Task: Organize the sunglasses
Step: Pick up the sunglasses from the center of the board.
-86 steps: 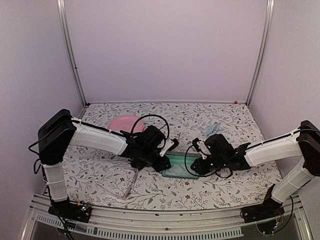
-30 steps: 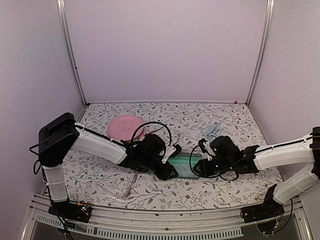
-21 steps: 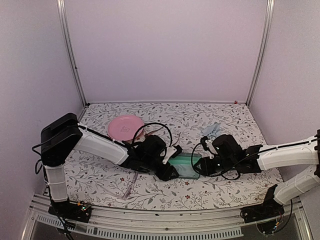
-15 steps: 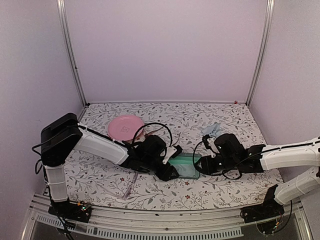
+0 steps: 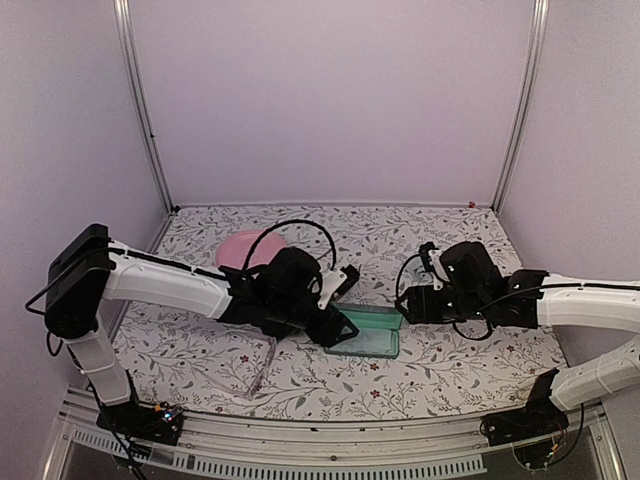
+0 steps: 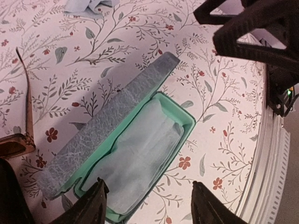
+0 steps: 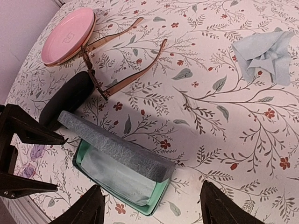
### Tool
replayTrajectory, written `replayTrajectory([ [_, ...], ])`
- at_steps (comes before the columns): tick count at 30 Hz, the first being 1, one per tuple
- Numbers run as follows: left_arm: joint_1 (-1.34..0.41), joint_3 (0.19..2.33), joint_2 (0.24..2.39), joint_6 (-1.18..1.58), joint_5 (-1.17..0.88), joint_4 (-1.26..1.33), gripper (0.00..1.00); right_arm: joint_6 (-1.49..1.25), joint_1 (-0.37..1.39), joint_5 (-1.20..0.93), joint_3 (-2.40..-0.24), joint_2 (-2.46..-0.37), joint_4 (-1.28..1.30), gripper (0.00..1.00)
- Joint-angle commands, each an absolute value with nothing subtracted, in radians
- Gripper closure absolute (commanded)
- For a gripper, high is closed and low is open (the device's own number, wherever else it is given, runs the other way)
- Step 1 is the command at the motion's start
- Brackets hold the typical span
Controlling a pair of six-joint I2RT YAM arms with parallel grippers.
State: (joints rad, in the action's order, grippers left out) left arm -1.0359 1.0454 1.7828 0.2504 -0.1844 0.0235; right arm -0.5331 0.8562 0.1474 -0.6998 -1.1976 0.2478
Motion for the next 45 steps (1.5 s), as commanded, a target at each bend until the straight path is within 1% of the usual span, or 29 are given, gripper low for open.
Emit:
replayTrajectory([
  [1, -1.039, 1.015, 1.714, 0.228, -0.146, 0.002, 0.34, -0.498, 0.819, 0.192, -0.766, -1.195, 0.318, 0.27],
  [5, -1.018, 0.998, 1.660, 0.217, -0.105, -0.003, 0.31, -0.457, 0.779, 0.147, -0.805, -1.227, 0.321, 0.26],
  [13, -0.919, 0.981, 1.619, 0.222, -0.123, -0.003, 0.29, -0.273, 0.772, 0.009, -0.845, -1.367, 0.301, 0.23],
  [19, -0.822, 0.954, 1.596, 0.253, -0.159, -0.014, 0.28, -0.224, 0.772, -0.041, -0.863, -1.362, 0.278, 0.21],
  [22, -0.788, 0.938, 1.580, 0.256, -0.154, -0.053, 0.27, -0.217, 0.773, -0.073, -0.868, -1.345, 0.270, 0.20],
  [25, -0.787, 0.925, 1.552, 0.256, -0.095, -0.148, 0.26, -0.213, 0.772, -0.095, -0.865, -1.336, 0.266, 0.19],
  [31, -0.816, 0.825, 1.393, 0.339, -0.024, -0.303, 0.26, -0.224, 0.774, -0.096, -0.856, -1.343, 0.254, 0.18],
  [32, -0.826, 0.806, 1.366, 0.357, -0.014, -0.325, 0.27, -0.223, 0.773, -0.098, -0.857, -1.347, 0.250, 0.18],
  [35, -0.865, 0.752, 1.305, 0.408, -0.017, -0.367, 0.35, -0.219, 0.774, -0.115, -0.859, -1.359, 0.229, 0.18],
  [37, -0.893, 0.727, 1.282, 0.447, -0.025, -0.387, 0.39, -0.218, 0.773, -0.126, -0.860, -1.370, 0.216, 0.18],
  [40, -0.931, 0.707, 1.272, 0.486, -0.026, -0.425, 0.42, -0.219, 0.777, -0.139, -0.854, -1.378, 0.201, 0.18],
  [45, -0.968, 0.684, 1.282, 0.515, -0.053, -0.438, 0.51, -0.233, 0.782, -0.147, -0.842, -1.382, 0.180, 0.18],
])
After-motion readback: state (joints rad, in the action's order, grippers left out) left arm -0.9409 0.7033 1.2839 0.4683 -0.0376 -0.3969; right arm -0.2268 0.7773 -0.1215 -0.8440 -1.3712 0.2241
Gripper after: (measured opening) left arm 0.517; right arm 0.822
